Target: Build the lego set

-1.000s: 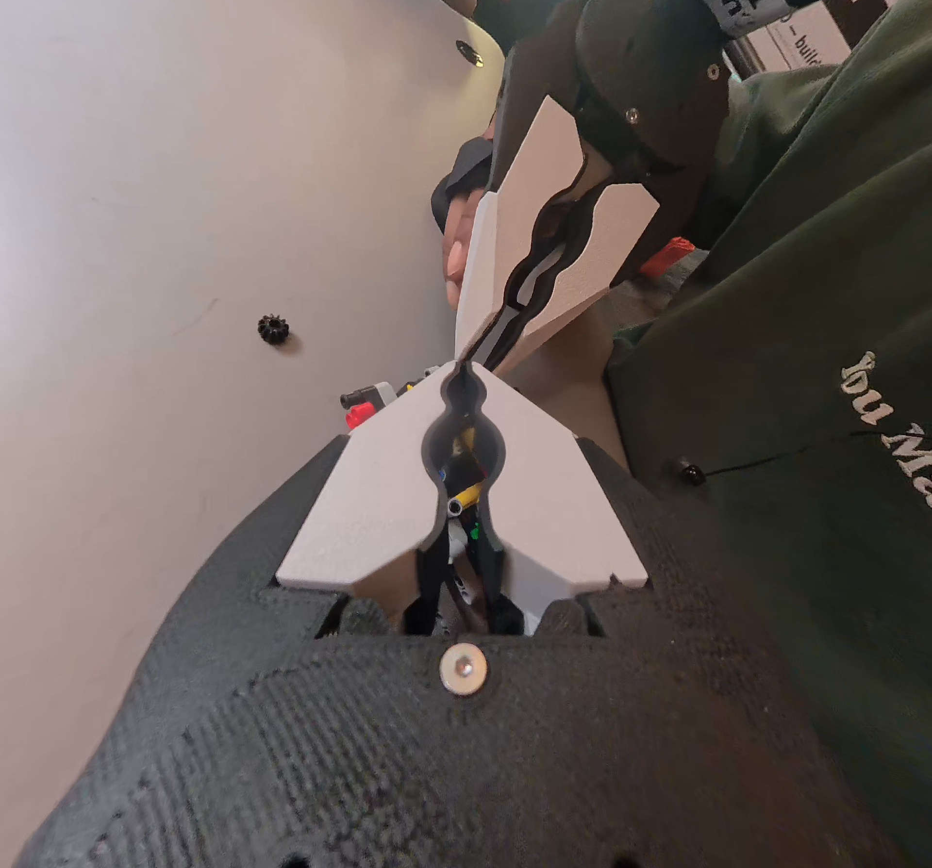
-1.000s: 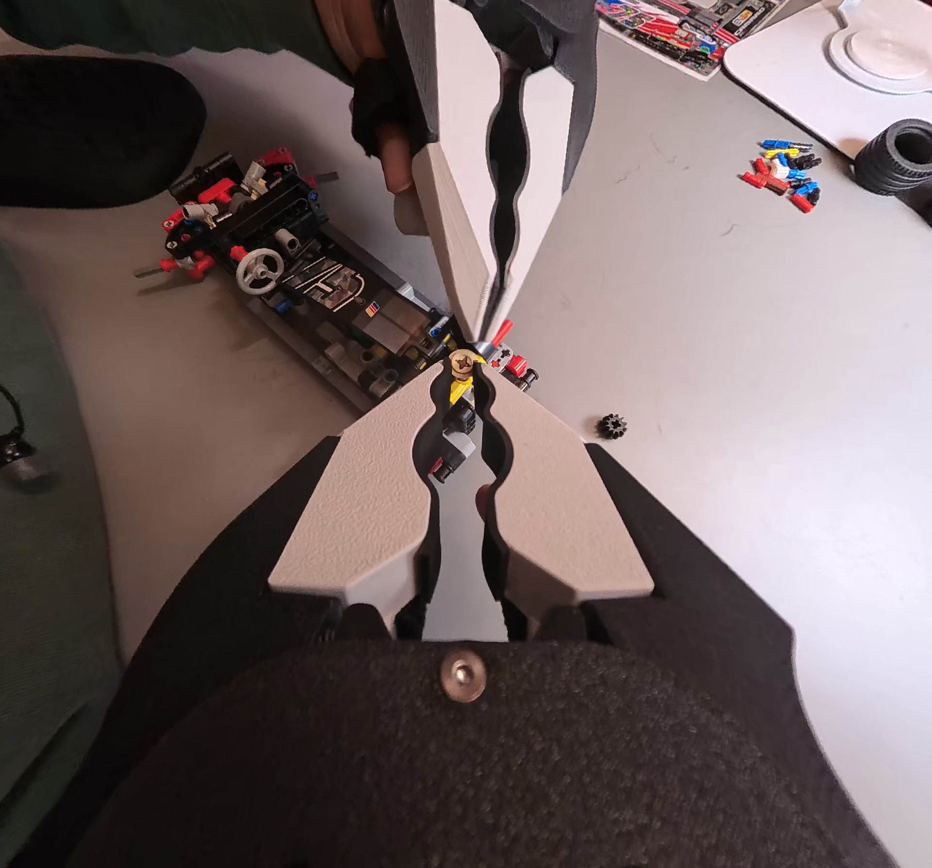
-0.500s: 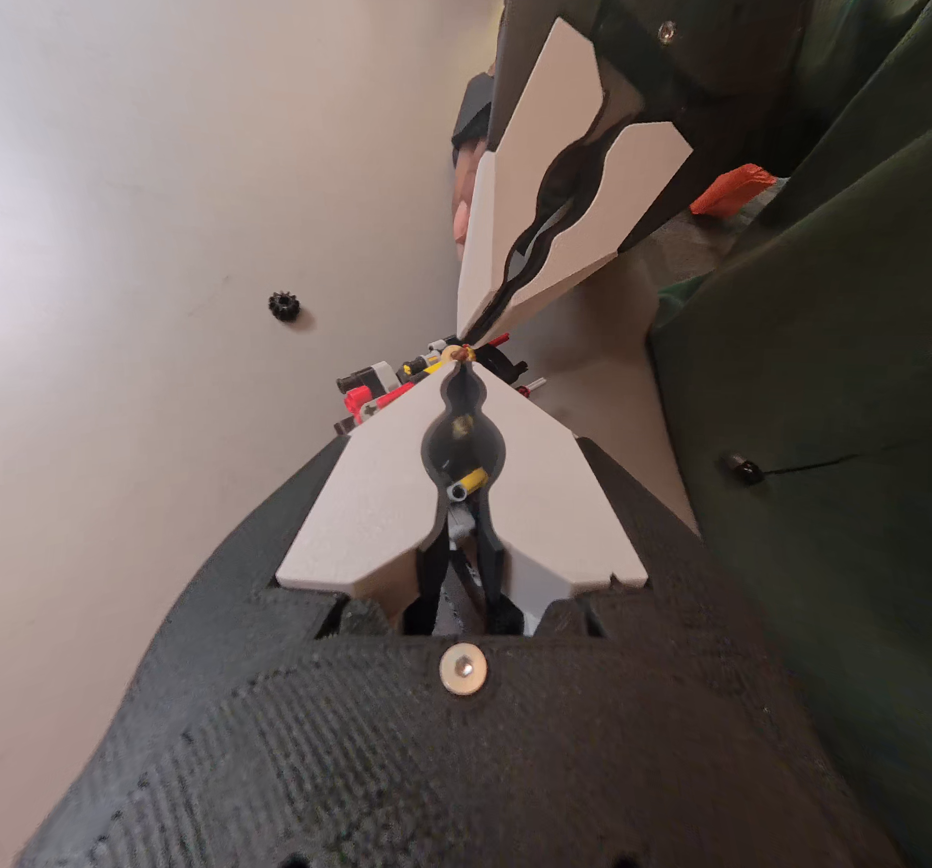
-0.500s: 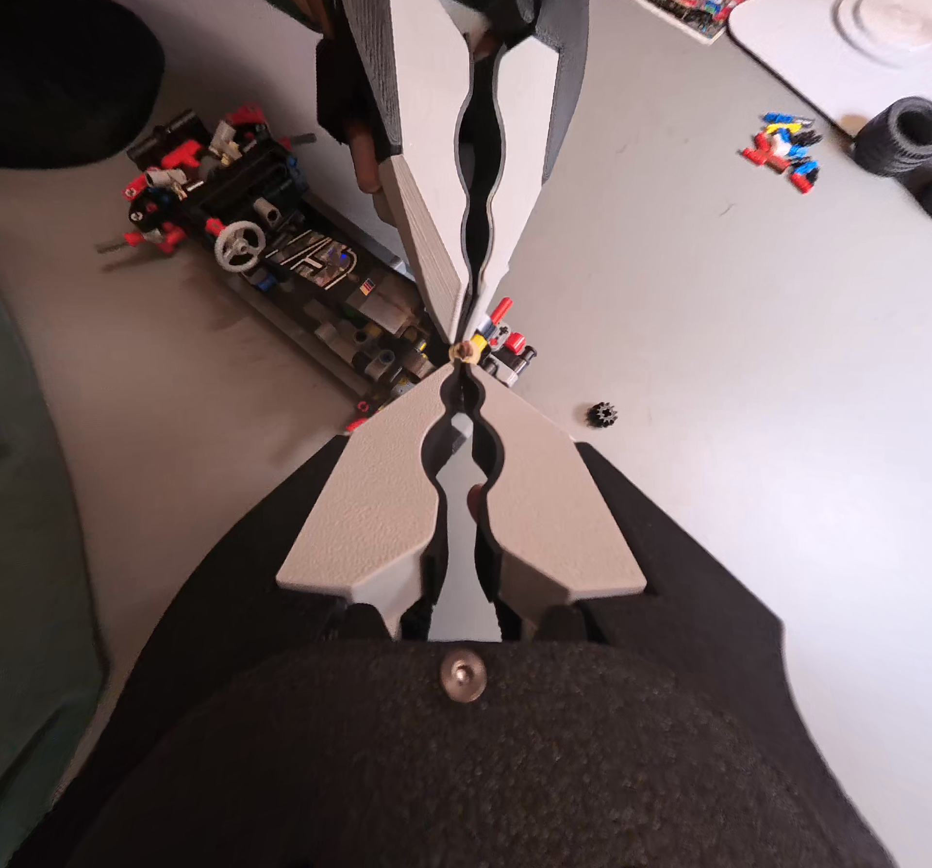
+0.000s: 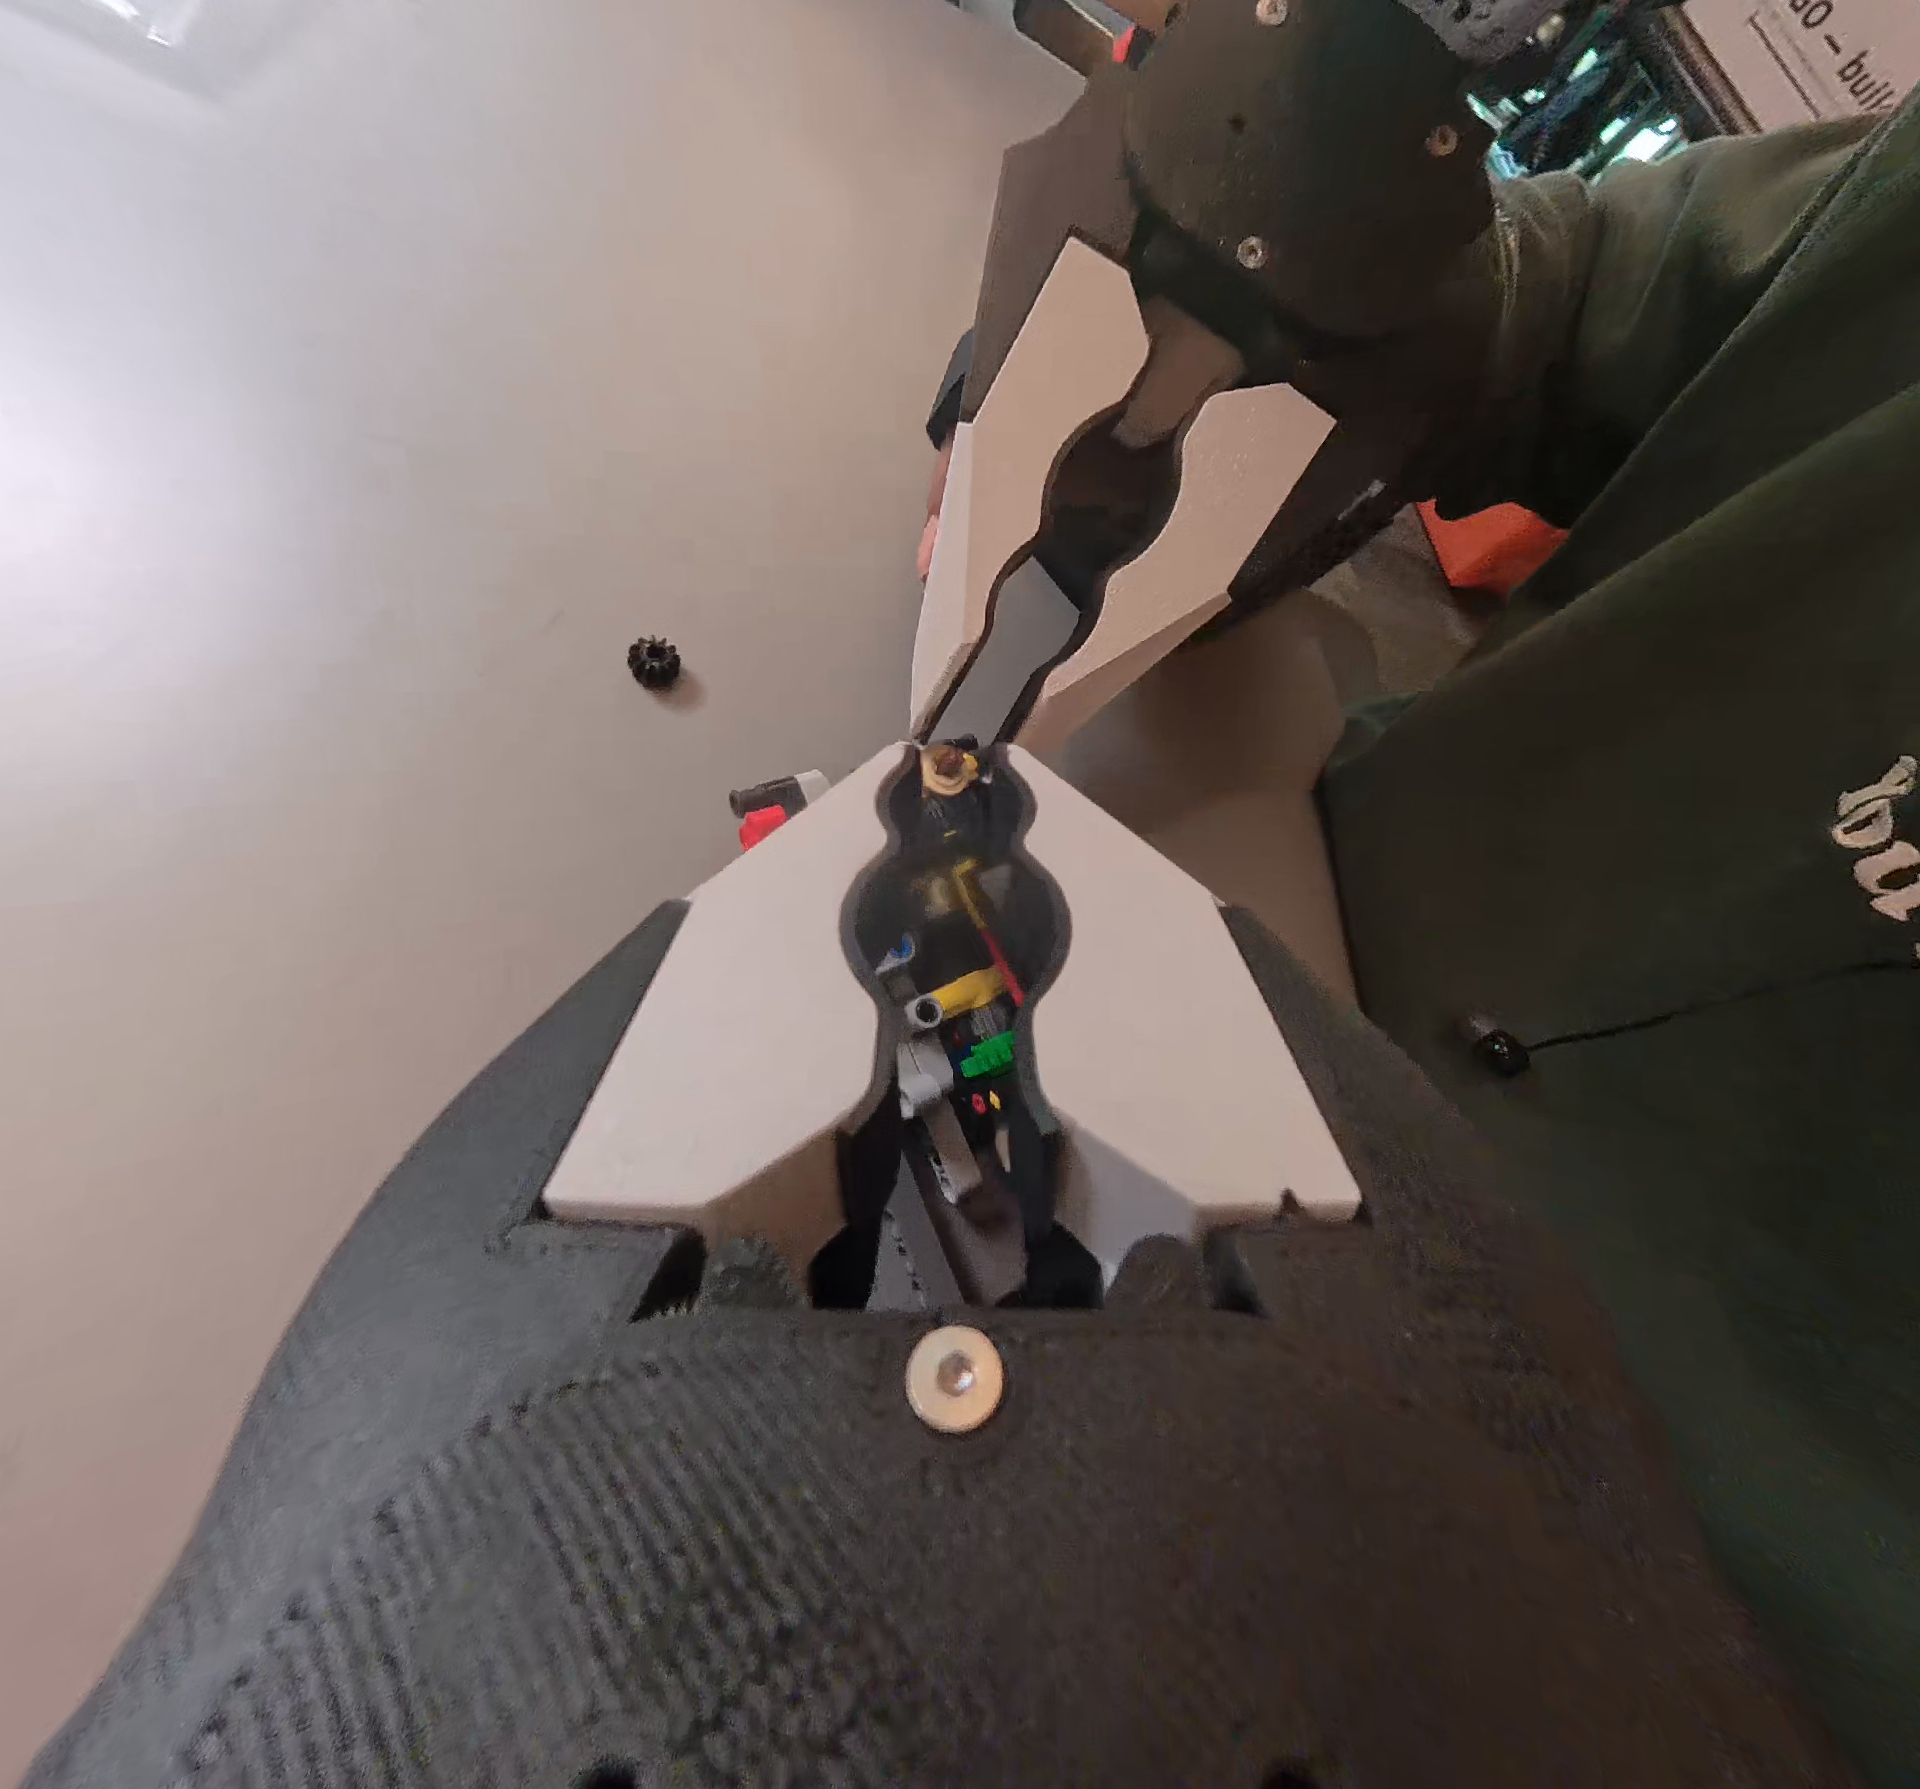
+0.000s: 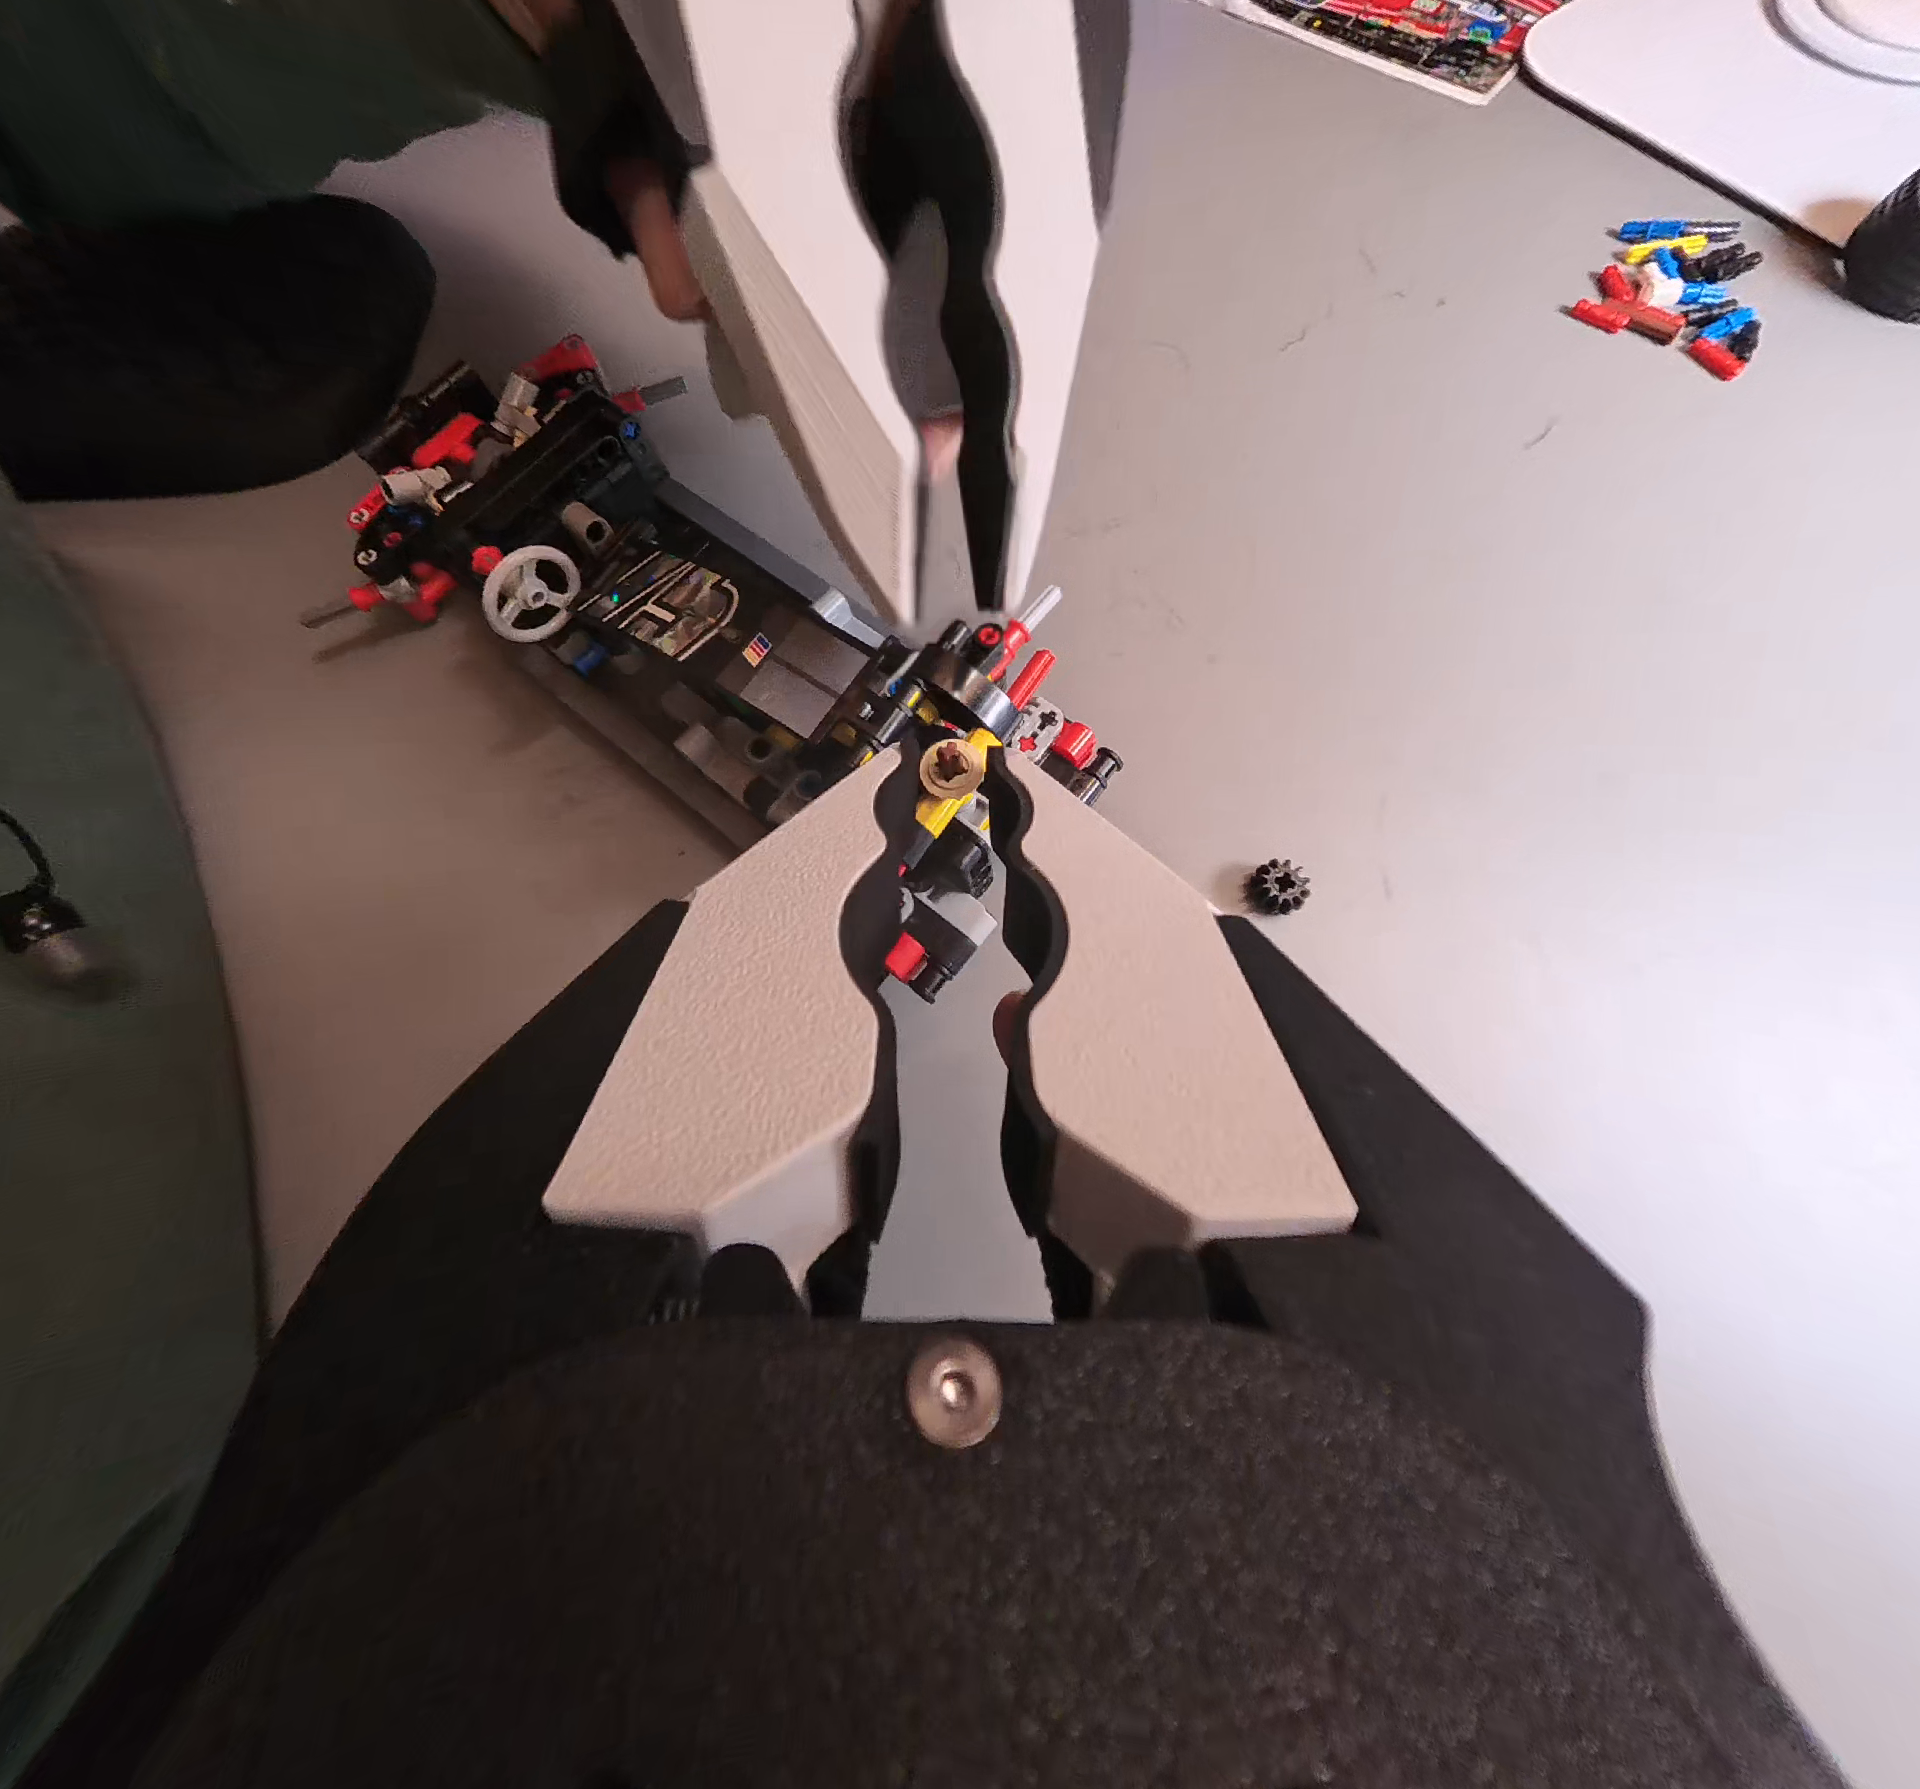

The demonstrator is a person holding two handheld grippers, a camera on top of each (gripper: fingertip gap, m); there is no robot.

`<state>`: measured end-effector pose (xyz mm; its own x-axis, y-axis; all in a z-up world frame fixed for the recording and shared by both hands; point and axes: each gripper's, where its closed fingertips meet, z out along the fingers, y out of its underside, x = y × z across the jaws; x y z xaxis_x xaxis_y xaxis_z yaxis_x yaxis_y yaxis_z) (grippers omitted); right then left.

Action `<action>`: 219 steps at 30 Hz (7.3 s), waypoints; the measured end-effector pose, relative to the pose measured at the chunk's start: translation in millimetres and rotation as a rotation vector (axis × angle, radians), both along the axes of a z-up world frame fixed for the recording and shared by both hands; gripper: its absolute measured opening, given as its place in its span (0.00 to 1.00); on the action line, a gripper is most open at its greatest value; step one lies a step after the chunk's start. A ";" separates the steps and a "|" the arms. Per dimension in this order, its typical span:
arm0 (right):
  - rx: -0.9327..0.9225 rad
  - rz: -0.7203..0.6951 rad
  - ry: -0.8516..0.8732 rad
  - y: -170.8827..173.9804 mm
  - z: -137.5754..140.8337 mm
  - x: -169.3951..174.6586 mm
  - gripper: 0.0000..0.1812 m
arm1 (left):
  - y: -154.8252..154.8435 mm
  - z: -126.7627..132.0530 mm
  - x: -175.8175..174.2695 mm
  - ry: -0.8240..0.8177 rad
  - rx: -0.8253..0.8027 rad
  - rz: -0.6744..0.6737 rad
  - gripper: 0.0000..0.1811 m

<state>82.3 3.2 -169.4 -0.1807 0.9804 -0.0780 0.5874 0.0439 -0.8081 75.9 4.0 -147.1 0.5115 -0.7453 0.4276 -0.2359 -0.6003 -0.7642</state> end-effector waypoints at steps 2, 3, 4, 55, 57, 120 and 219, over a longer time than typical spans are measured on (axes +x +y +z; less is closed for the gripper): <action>-0.006 0.007 -0.002 0.5 -1.8 0.4 0.07 | -8.4 1.9 -7.2 0.004 0.014 0.030 0.12; -0.013 0.010 -0.005 0.7 -2.9 0.8 0.07 | -14.1 2.5 -10.4 0.003 0.019 0.041 0.14; -0.022 0.015 -0.007 0.6 -3.8 1.3 0.07 | -20.7 2.5 -13.2 0.002 0.022 0.052 0.17; -0.103 -0.306 0.042 1.6 -6.7 0.0 0.05 | -66.0 -19.2 -5.7 0.143 0.168 0.200 0.24; -0.110 -0.307 0.048 1.8 -6.3 0.1 0.07 | -70.2 -15.4 -5.3 0.134 0.169 0.187 0.28; 0.107 0.332 -0.177 59.1 -48.6 6.3 0.13 | -107.6 -35.6 -93.0 0.258 0.185 -0.071 0.29; 0.148 0.311 -0.232 49.1 -53.2 7.3 0.08 | -98.6 -24.1 -76.7 0.266 0.294 0.110 0.30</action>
<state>89.6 52.2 -222.6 -0.4640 0.8857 -0.0140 0.6935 0.3534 -0.6278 -0.8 -94.6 -171.2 0.6587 -0.7510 0.0461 -0.3956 -0.3977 -0.8278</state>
